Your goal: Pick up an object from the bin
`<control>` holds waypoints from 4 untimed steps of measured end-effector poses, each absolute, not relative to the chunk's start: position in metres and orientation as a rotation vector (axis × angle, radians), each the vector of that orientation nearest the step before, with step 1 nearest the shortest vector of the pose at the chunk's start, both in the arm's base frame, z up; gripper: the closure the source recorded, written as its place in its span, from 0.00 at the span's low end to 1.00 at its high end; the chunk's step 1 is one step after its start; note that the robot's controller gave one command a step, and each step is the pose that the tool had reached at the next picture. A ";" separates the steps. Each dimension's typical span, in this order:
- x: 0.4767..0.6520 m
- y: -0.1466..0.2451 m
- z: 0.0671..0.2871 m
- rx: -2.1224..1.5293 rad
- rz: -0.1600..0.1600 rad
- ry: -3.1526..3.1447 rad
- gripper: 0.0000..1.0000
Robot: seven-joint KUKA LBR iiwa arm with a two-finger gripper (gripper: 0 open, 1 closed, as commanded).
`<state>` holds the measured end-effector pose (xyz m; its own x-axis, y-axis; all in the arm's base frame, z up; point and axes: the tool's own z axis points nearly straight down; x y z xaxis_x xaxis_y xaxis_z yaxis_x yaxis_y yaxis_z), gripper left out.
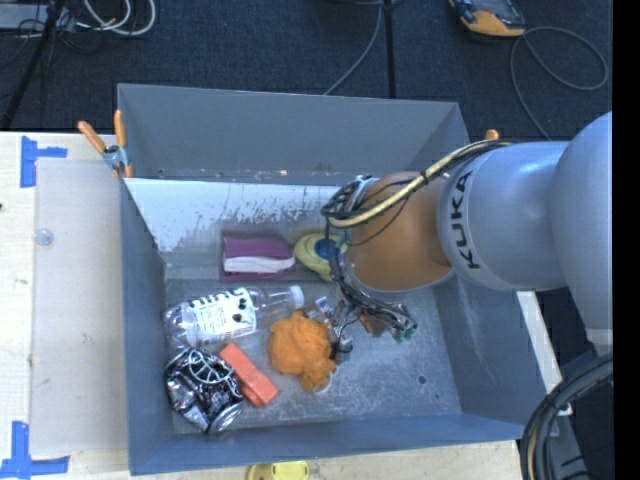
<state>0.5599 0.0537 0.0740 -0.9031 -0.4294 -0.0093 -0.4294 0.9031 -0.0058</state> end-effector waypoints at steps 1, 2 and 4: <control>0.560 0.054 0.074 -0.687 -0.005 3.055 1.00; 0.554 0.049 0.104 -0.763 0.001 3.050 1.00; 0.555 0.080 0.214 -0.875 0.003 3.020 1.00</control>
Offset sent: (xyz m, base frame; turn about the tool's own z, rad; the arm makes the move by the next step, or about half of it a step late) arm -0.0052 -0.0272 0.1427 -0.1761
